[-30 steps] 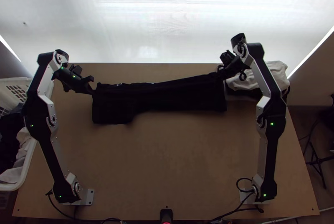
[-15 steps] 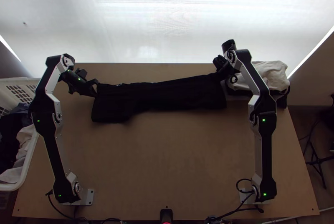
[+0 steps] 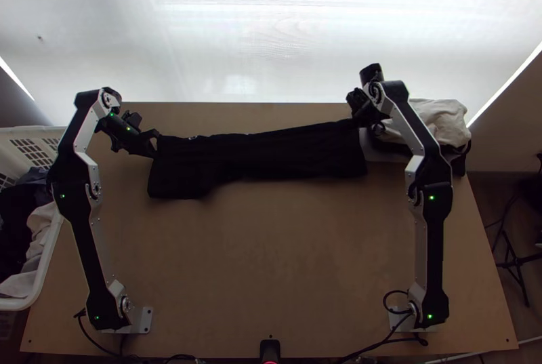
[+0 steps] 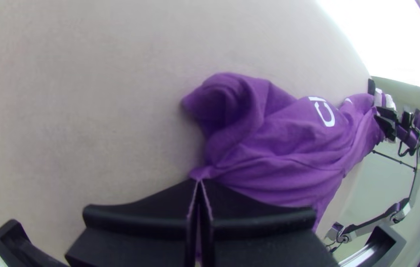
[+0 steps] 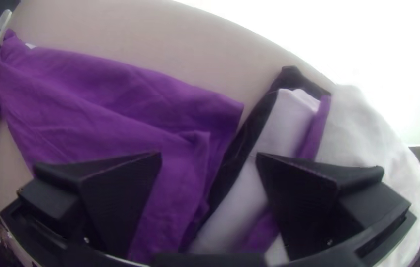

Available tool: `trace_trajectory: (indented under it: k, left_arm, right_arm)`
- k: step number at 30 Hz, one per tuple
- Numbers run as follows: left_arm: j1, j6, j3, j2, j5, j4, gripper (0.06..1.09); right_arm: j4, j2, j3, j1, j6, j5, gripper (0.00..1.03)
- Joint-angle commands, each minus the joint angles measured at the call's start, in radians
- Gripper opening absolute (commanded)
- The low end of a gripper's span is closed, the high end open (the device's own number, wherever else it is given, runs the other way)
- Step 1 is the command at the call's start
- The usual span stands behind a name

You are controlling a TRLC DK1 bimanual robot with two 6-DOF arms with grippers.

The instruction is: Fold the t-shirt

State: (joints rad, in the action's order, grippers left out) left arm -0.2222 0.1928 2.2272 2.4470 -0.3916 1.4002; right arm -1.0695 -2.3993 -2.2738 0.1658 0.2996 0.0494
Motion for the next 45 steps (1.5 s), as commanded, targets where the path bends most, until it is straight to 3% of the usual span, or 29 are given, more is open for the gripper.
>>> trace_trajectory:
  k: [1, 2, 4, 9, 11, 15, 20, 30, 34, 38, 45]
  left_arm:
    - [0.012, 0.031, 0.0, -0.026, -0.004, -0.004, 0.19]
    - [0.014, 0.037, 0.0, -0.034, -0.004, -0.007, 0.41]
    - [0.017, 0.039, 0.0, -0.054, -0.004, -0.012, 1.03]
    - [0.043, 0.051, 0.0, -0.126, -0.02, -0.013, 1.05]
    - [0.047, 0.06, -0.015, -0.158, -0.046, -0.006, 1.05]
    - [0.024, 0.097, -0.089, -0.212, -0.098, 0.008, 1.05]
    - [-0.034, 0.079, -0.205, -0.272, -0.098, 0.013, 1.04]
    - [-0.094, 0.099, -0.436, -0.404, -0.121, -0.063, 1.04]
    - [-0.095, 0.091, -0.494, -0.413, -0.121, -0.145, 1.04]
    - [-0.095, 0.066, -0.535, -0.399, -0.11, -0.233, 1.04]
    - [-0.071, 0.043, -0.569, -0.384, -0.112, -0.356, 1.04]
  right_arm:
    - [0.003, 0.181, 0.103, 0.017, -0.016, -0.008, 0.99]
    - [0.005, 0.216, 0.119, 0.024, -0.016, -0.008, 0.99]
    - [0.005, 0.278, 0.146, 0.049, -0.008, -0.006, 0.99]
    - [-0.006, 0.376, 0.186, 0.136, 0.072, 0.029, 0.99]
    - [-0.006, 0.397, 0.2, 0.182, 0.133, 0.041, 0.99]
    - [-0.007, 0.404, 0.234, 0.284, 0.296, 0.15, 0.99]
    - [-0.006, 0.338, 0.217, 0.426, 0.429, 0.171, 0.99]
    - [0.049, 0.057, -0.089, 0.509, 0.412, 0.394, 0.99]
    - [0.089, -0.003, -0.089, 0.521, 0.404, 0.418, 0.96]
    - [0.121, -0.058, -0.089, 0.505, 0.328, 0.48, 0.96]
    - [0.121, -0.118, -0.079, 0.495, 0.308, 0.494, 0.96]
